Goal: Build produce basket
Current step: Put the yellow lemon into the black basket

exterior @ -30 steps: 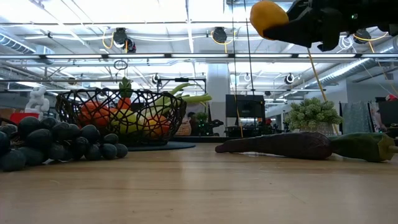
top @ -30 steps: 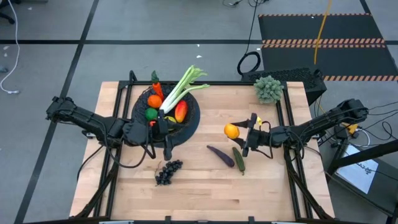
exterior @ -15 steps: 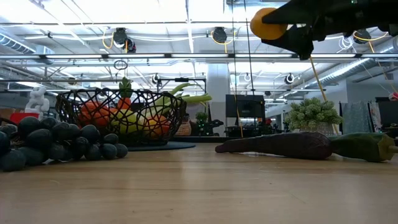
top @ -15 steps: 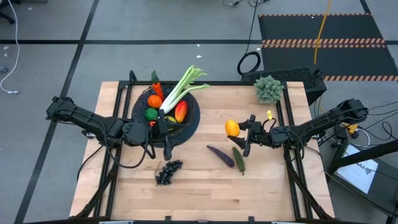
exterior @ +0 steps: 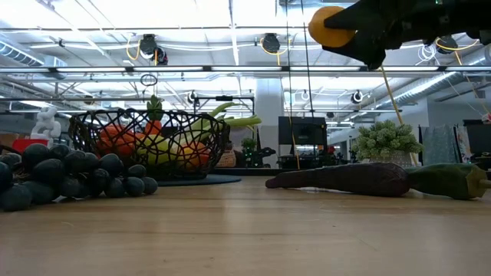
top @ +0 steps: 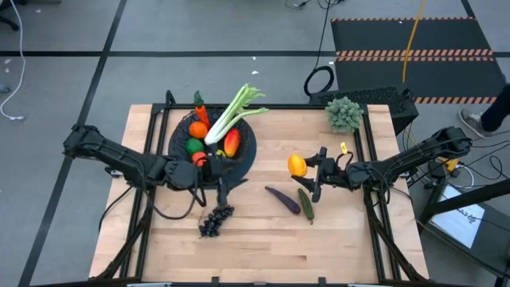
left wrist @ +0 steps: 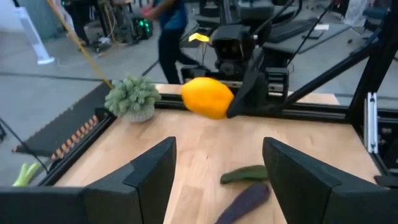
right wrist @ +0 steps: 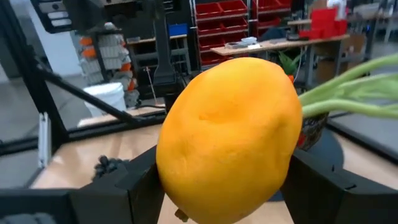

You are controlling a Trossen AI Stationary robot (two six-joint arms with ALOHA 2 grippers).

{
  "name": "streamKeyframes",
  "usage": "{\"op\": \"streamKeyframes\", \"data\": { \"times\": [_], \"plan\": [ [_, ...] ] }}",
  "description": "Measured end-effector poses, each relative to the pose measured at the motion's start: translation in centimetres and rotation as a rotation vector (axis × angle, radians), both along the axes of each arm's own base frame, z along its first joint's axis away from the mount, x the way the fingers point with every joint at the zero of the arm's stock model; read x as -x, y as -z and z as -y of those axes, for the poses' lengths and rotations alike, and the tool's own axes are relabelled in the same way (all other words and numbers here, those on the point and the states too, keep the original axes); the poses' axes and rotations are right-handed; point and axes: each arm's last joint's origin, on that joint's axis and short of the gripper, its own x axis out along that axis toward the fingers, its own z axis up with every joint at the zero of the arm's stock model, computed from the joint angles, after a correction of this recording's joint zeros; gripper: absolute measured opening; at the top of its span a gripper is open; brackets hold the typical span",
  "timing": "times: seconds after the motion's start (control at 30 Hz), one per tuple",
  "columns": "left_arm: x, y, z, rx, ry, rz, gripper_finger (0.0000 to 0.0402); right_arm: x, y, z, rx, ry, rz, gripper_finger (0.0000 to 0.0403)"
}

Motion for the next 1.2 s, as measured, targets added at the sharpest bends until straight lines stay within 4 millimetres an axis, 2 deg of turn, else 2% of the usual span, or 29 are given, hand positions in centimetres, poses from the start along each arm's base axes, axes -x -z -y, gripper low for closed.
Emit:
{"op": "streamKeyframes", "data": {
  "times": [0.1, 0.2, 0.4, 0.47, 0.7, 1.0, 1.2],
  "plan": [
    [-1.6, 0.7, 0.5, -0.045, 0.013, 0.036, 0.026, 0.0, 0.0, 0.0, 0.068, -0.007, -0.017, 0.0257],
    [-3.1, 1.3, 0.7, -0.069, 0.013, 0.081, 0.0296, 0.0, 0.0, -0.1, 0.133, -0.044, -0.031, 0.0257],
    [-5.4, 2.8, -0.4, -0.008, 0.009, 0.124, 0.0383, -0.1, 0.0, -0.4, 0.293, -0.144, -0.054, 0.0257],
    [-6.1, 3.2, -0.9, 0.036, 0.012, 0.146, 0.0395, -0.1, 0.0, -0.4, 0.335, -0.145, -0.061, 0.0257],
    [-8.8, 5.9, -1.3, -0.003, 0.07, 0.179, 0.0376, -0.1, 0.0, -0.4, 0.53, -0.153, -0.093, 0.0256],
    [-11.6, 9.2, -2.0, -0.013, 0.034, 0.324, 0.0382, 0.0, 0.1, -0.3, 0.566, -0.127, -0.113, 0.0256],
    [-13.2, 10.6, -2.7, -0.011, 0.032, 0.36, 0.0361, 0.0, 0.2, -0.2, 0.586, -0.105, -0.133, 0.0256]
  ]
}}
